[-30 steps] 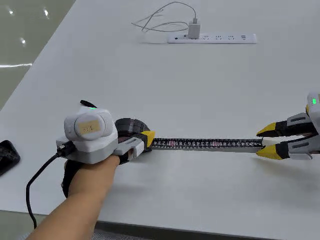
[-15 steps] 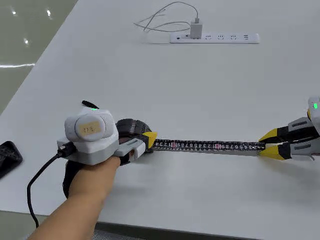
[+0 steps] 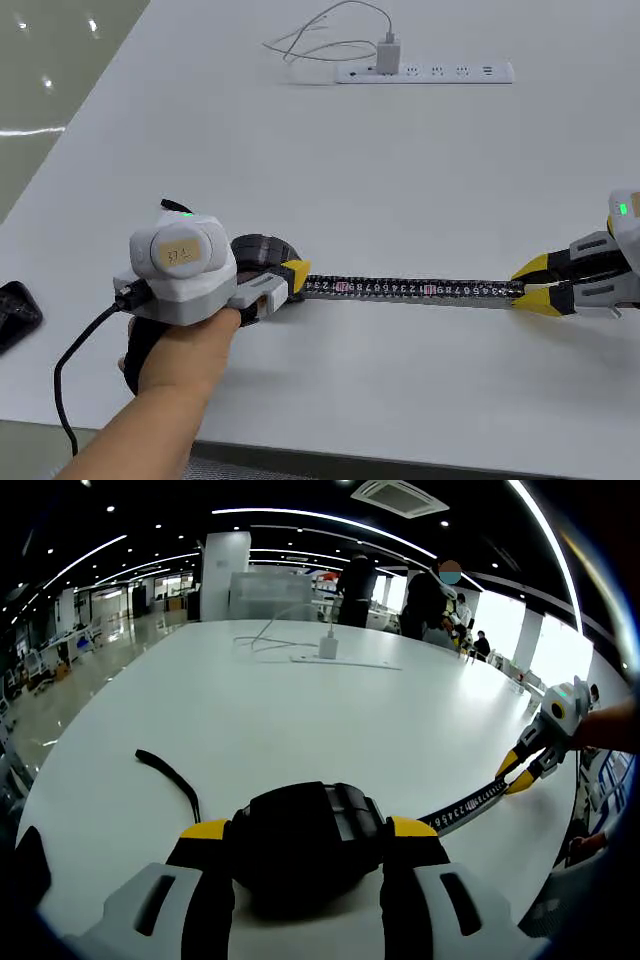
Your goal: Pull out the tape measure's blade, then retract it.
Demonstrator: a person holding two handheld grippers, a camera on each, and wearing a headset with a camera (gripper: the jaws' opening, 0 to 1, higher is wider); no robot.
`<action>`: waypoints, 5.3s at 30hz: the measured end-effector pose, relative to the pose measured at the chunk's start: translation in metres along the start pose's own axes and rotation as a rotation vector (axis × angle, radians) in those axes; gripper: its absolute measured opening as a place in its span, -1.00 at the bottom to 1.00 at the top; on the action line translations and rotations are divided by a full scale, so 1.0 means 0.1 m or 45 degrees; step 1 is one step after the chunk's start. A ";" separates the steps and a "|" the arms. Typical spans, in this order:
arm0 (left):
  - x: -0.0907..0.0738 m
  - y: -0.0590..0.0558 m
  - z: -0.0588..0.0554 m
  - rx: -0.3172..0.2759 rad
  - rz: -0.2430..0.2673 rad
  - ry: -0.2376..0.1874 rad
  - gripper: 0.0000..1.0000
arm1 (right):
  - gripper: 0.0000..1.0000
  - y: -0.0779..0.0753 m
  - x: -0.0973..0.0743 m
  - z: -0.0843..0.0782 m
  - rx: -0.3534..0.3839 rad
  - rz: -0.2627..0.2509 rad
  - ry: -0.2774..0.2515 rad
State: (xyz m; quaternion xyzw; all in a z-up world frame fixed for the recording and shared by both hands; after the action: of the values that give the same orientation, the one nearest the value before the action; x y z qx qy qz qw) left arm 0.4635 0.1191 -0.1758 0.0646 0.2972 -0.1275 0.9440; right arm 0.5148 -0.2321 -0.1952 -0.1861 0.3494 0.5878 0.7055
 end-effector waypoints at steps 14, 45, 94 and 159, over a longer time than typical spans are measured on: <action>-0.01 0.00 0.00 0.003 -0.008 0.001 0.06 | -0.81 -0.01 0.00 0.00 0.005 0.004 -0.003; 0.00 0.00 0.00 0.008 -0.008 -0.006 0.06 | -0.84 0.00 0.15 0.14 -0.013 0.032 -0.010; 0.01 0.03 -0.02 0.011 -0.008 -0.020 0.06 | -0.84 0.16 0.59 0.52 -0.035 0.073 -0.060; 0.00 0.03 -0.02 0.011 -0.002 -0.030 0.07 | -0.84 0.39 1.27 1.14 -0.119 0.169 -0.107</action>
State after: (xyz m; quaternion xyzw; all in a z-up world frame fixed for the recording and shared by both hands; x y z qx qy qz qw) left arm 0.4637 0.1221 -0.1774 0.0669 0.2857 -0.1303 0.9471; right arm 0.5172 -0.0570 -0.2018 -0.1705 0.3033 0.6561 0.6697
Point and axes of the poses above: the centre of the closed fingertips' face, and the gripper's own axes: x roughly forward along the fingers, y roughly to its left, z roughly out of its top, the point moved 9 cm from there along -x, roughly backward along the fingers, and after that the axes turned 11 degrees about x, right-handed, at the moved point
